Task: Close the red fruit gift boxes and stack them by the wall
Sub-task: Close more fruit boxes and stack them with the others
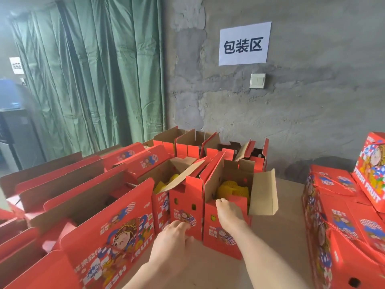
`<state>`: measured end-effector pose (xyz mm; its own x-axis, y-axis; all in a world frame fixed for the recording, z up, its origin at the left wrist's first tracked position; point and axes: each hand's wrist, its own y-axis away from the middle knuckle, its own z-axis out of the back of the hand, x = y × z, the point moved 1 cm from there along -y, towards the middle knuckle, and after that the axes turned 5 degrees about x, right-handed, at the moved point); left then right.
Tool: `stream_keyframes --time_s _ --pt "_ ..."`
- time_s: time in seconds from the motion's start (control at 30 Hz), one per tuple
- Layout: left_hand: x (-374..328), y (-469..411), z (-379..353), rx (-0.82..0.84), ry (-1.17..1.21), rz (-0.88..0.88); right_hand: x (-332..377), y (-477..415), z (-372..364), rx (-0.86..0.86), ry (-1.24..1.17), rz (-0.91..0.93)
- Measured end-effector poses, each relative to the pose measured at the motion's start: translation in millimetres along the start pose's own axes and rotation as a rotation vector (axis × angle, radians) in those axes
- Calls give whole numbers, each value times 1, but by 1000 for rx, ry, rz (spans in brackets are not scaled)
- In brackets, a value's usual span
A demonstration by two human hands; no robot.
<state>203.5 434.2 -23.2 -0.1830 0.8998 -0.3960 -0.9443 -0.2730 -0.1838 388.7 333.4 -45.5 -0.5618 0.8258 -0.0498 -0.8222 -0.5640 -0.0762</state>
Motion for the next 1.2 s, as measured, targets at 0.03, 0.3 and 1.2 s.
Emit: stream_keyframes --time_s 0.03,0.3,1.2 --pt "-2 0 0 -9 -4 -7 -4 7 4 2 -1 24" --pt "-45 -10 -10 66 -87 -184 -82 129 9 148 -7 259" --pt "-199 140 -23 212 -209 -625 -198 431 73 56 -904 -405"
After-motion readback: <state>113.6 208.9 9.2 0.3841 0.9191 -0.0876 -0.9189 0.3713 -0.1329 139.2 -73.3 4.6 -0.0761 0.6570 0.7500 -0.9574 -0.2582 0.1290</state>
